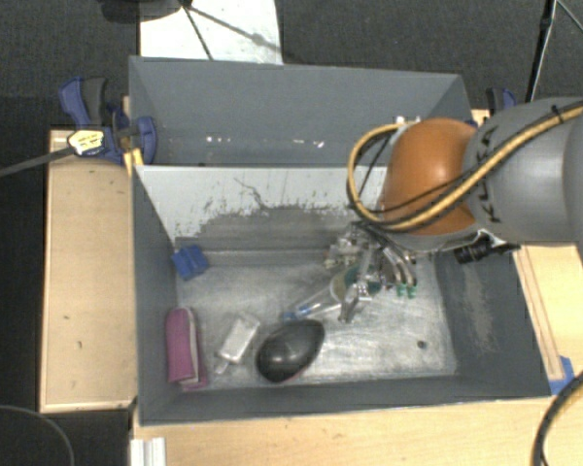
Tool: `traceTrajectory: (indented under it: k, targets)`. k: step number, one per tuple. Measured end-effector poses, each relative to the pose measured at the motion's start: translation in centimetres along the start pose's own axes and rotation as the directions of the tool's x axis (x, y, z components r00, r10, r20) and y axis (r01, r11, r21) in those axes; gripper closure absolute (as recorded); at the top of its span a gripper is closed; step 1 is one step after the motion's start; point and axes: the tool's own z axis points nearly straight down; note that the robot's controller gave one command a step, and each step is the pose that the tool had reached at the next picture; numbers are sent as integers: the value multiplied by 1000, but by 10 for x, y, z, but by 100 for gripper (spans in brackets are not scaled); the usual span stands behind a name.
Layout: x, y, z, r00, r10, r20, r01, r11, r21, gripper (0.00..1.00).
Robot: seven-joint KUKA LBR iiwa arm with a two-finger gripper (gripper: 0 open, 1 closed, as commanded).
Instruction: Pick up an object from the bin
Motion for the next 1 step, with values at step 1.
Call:
traceTrajectory:
  k: [1]
  targets:
    - [-16,19,32,997,-80,8,80,997,0,0]
